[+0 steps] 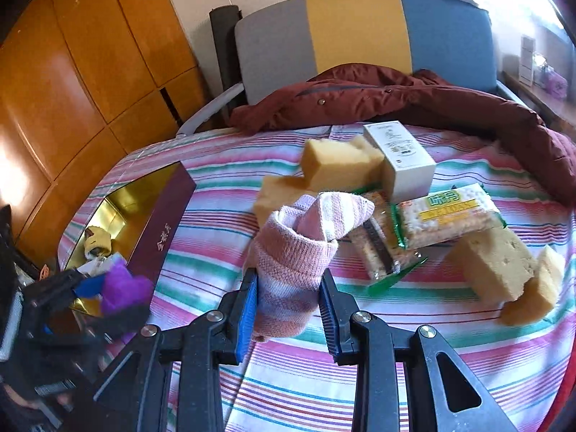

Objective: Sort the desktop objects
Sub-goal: 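Carry the pink sock and purple pouch over the tray and release the sock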

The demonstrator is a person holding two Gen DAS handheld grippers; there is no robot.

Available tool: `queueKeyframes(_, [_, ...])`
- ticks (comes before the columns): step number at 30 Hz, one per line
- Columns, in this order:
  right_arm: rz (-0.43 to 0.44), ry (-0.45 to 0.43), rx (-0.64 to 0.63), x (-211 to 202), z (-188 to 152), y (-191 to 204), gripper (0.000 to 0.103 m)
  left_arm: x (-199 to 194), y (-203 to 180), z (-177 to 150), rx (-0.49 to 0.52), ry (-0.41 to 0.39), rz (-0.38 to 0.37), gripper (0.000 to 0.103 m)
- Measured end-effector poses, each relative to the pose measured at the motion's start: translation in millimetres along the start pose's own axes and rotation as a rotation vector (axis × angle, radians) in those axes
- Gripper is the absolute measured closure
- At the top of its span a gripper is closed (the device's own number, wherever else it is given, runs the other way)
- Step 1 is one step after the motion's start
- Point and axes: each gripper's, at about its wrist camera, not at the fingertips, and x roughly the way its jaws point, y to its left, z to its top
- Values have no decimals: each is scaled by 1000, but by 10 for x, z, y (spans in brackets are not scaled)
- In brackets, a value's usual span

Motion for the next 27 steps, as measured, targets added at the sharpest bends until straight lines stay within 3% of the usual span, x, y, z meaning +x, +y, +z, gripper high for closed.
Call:
queueKeyframes(9, [44, 20, 12, 50, 44, 304, 70, -300, 664, -44, -136, -44, 80, 51])
queueKeyframes(19, [186, -14, -90, 68, 276, 1219, 70, -706, 1537, -268, -298, -85, 237, 51])
queueKeyframes(27, [287, 21, -135, 366, 350, 1934, 70, -814, 2217, -591, -409, -38, 361, 51])
